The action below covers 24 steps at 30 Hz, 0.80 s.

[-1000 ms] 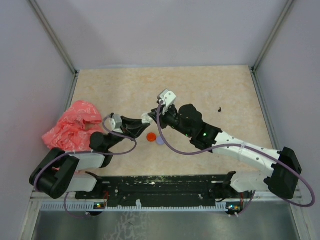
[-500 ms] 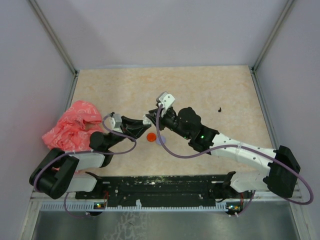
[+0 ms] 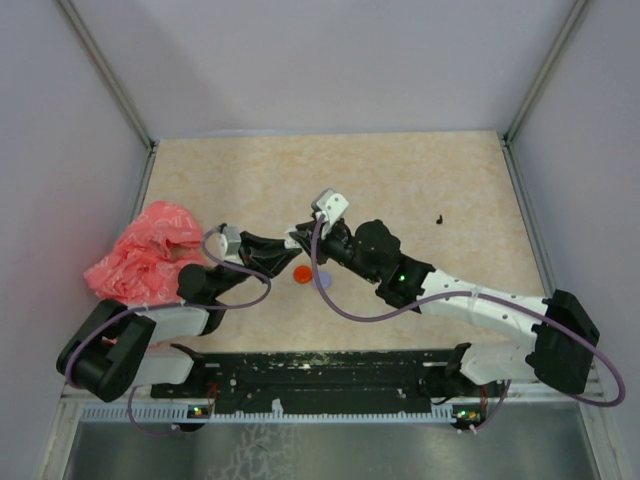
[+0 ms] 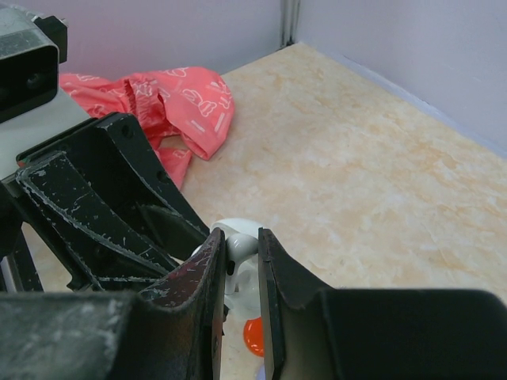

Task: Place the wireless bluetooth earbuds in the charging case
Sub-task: Place the earbud in the charging case.

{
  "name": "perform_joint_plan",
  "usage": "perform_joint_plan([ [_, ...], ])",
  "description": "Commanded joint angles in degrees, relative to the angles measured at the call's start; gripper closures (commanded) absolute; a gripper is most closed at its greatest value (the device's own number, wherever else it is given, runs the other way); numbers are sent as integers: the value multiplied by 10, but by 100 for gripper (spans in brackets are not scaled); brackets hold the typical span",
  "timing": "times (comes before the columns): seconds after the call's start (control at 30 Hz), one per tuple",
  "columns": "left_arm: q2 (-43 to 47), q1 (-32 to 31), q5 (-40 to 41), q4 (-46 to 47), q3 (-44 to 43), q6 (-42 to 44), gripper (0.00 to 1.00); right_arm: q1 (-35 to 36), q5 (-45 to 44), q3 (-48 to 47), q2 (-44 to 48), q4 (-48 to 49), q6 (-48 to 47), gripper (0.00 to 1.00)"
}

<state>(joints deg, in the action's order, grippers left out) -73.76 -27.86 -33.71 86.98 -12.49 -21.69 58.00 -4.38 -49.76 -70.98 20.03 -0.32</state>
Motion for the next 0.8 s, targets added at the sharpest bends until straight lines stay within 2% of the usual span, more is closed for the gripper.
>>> perform_joint_plan([
  [0.0,14,3,14,156,-11,-19,100,12,-5,9,1,36,3,91],
  [0.5,21,3,4,156,-11,-31,100,18,-50,37,3,78,10,91],
  [0.77,23,2,20,156,-11,-32,100,18,-20,32,6,71,13,91],
])
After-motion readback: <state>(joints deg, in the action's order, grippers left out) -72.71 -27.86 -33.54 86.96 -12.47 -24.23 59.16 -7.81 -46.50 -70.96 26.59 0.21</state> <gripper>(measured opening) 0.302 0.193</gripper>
